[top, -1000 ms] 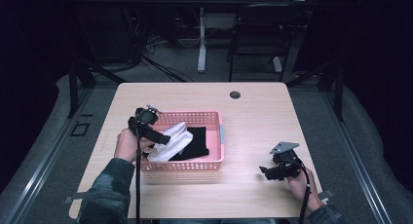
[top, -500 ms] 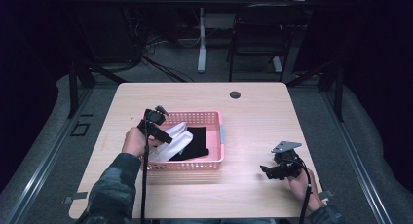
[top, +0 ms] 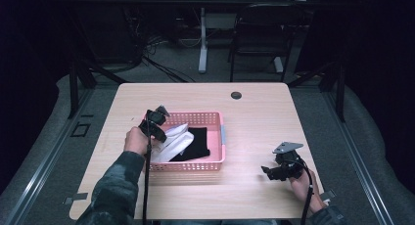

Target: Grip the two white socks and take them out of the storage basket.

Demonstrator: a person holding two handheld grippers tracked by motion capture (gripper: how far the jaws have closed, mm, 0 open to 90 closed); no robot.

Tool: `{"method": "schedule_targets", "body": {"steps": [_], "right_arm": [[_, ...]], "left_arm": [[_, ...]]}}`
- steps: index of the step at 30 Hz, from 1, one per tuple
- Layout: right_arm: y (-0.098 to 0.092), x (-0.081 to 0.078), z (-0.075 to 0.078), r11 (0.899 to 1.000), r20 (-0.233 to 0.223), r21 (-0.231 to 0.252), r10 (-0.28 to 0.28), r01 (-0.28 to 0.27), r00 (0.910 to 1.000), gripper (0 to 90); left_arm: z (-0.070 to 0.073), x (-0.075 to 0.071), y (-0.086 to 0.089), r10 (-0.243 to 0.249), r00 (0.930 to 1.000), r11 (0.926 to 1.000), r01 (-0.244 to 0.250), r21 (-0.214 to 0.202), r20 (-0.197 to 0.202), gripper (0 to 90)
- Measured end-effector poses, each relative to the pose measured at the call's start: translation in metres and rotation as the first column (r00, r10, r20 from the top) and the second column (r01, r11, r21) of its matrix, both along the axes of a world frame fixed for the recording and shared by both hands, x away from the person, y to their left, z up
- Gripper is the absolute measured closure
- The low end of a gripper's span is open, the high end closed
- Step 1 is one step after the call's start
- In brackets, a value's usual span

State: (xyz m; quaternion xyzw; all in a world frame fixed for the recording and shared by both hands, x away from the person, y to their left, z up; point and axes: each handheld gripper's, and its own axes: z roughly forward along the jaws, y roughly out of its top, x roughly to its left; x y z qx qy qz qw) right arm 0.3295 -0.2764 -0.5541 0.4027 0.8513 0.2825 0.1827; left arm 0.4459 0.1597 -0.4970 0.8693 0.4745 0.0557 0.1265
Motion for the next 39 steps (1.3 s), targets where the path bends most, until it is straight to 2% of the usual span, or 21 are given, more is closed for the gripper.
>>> {"method": "schedule_targets", "body": {"steps": [5,8,15,25,32,39], "right_arm": [[0.0,0.0,0.0,1.0,0.001,-0.001,0.0,0.0,1.0,17.3],[0.0,0.0,0.0,1.0,-0.002,-0.01,0.001,-0.001,1.0,17.3],[0.001,0.0,0.0,1.0,-0.002,-0.01,0.001,-0.001,1.0,17.2],[0.001,0.0,0.0,1.0,-0.001,-0.009,0.001,-0.001,1.0,17.2],[0.001,0.001,-0.001,1.0,0.0,-0.003,0.0,0.0,1.0,17.3],[0.001,0.0,0.0,1.0,0.003,-0.01,0.0,0.0,1.0,17.2]], "left_arm": [[0.011,-0.003,-0.002,-0.014,0.9996,0.9999,0.014,0.007,0.025,85.6],[0.02,-0.004,-0.001,-0.016,0.9992,0.9999,0.017,-0.004,0.038,85.6],[0.037,-0.005,0.003,-0.028,0.9985,0.9995,0.028,-0.014,0.047,85.5],[0.053,-0.007,0.009,-0.033,0.998,0.999,0.035,-0.027,0.054,85.4],[0.065,-0.009,0.015,-0.022,0.9974,0.9987,0.025,-0.044,0.068,85.2],[0.079,-0.011,0.023,-0.012,0.996,0.9992,0.015,-0.037,0.089,85.1]]}}
